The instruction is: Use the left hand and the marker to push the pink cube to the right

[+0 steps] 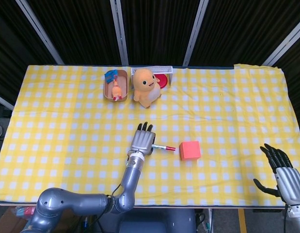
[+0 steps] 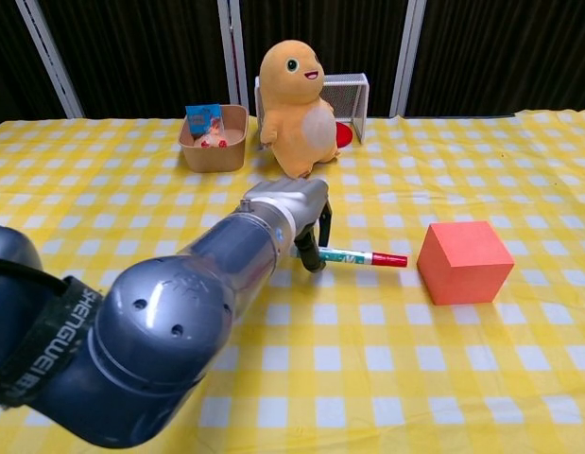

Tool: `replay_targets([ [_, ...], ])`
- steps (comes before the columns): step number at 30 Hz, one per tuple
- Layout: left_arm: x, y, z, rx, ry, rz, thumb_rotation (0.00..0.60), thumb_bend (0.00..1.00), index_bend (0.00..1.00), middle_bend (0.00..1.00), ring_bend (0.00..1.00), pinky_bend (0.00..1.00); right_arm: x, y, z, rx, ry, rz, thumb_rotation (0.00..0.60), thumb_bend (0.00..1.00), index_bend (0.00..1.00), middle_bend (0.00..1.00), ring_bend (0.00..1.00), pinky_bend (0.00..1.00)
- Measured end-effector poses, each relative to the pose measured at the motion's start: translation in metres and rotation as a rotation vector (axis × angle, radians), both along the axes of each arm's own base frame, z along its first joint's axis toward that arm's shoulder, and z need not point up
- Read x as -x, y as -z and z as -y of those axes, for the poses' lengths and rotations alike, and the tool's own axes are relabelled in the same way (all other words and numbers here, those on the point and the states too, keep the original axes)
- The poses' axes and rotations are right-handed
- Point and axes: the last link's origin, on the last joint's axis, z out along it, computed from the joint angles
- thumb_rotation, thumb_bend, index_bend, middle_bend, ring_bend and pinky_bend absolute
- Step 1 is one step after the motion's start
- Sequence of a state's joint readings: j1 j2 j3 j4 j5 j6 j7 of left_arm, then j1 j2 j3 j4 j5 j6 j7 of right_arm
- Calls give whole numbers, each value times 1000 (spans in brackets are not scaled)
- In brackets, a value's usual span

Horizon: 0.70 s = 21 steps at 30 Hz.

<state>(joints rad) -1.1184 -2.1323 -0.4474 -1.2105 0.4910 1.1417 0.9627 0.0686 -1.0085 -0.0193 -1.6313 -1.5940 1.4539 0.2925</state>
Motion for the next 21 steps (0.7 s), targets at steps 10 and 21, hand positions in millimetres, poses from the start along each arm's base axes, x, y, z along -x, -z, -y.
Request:
replay_targets([
  [10, 43, -46, -5, -44, -21, 1, 600, 447, 611, 114, 0, 83, 0, 1, 1, -1, 3, -8, 600, 321, 0, 0, 0, 0],
  [21, 129, -114, 12, -73, -76, -71, 600, 448, 609, 115, 0, 83, 0, 3, 1, -6, 5, -22, 600, 321, 0, 0, 0, 0],
])
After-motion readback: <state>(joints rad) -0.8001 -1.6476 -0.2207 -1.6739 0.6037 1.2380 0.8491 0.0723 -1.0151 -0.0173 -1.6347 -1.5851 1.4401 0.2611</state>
